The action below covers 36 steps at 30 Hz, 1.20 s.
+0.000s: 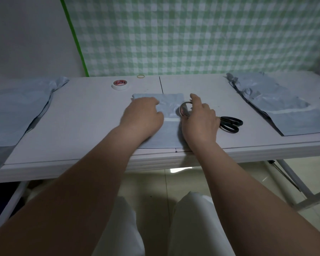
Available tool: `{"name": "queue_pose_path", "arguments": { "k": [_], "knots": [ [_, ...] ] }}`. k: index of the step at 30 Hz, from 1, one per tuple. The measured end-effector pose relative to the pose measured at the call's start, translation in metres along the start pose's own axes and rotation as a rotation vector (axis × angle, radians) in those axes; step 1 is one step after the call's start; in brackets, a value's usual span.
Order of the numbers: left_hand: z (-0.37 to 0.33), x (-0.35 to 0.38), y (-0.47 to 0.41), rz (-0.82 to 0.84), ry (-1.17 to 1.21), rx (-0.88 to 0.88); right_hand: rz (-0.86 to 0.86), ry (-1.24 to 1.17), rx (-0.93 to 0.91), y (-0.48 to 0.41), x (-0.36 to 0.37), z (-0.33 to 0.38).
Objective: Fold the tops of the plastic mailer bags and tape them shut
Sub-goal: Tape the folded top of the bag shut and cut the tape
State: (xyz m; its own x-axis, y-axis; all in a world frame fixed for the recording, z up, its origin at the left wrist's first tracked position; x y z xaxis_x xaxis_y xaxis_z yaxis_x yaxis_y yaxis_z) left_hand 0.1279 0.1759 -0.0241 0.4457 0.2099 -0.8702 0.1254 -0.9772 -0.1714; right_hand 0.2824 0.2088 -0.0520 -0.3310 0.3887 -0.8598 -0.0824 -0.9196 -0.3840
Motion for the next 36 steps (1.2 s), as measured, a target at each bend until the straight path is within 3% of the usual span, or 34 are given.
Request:
{"name": "queue_pose_path", "arguments": {
  "k": [6, 12, 17, 21, 25, 33, 36],
  "knots": [
    [-0.028, 0.033, -0.022, 0.042, 0.354, 0.037, 0.010, -0.079, -0.051, 0.001, -0.001, 0.003],
    [-0.009, 0.043, -0.022, -0.090, 0.589, -0.025, 0.063, -0.234, -0.055, 0.002, -0.003, 0.002],
    [0.005, 0.045, -0.022, -0.115, 0.709, -0.082, -0.163, -0.633, 0.162, 0.008, -0.028, -0.025],
    [0.005, 0.045, -0.021, -0.097, 0.739, -0.098, -0.205, -0.388, 0.216, 0.008, -0.049, -0.054],
    [0.003, 0.043, -0.019, -0.097, 0.743, -0.104, 0.076, 0.134, 0.191, 0.000, -0.043, -0.077],
    [0.002, 0.044, -0.017, -0.084, 0.769, -0.113, 0.240, 0.280, 0.116, -0.012, -0.039, -0.072],
    [0.000, 0.045, -0.017, -0.080, 0.767, -0.065, 0.227, 0.204, 0.122, -0.012, -0.045, -0.071]
  ]
}}
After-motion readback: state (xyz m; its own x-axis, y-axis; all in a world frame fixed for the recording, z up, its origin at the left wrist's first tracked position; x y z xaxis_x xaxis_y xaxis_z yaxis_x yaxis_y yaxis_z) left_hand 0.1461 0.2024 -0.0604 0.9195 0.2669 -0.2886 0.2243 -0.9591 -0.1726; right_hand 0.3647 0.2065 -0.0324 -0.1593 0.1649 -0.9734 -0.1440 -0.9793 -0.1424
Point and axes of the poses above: each hand's wrist, its own y-axis away from the middle knuckle, its own x-axis out of the palm, z = x × y, the point moved 9 cm from there along -y, towards the middle knuckle, and after that the axes turned 8 degrees about y, right-handed, at the moved point
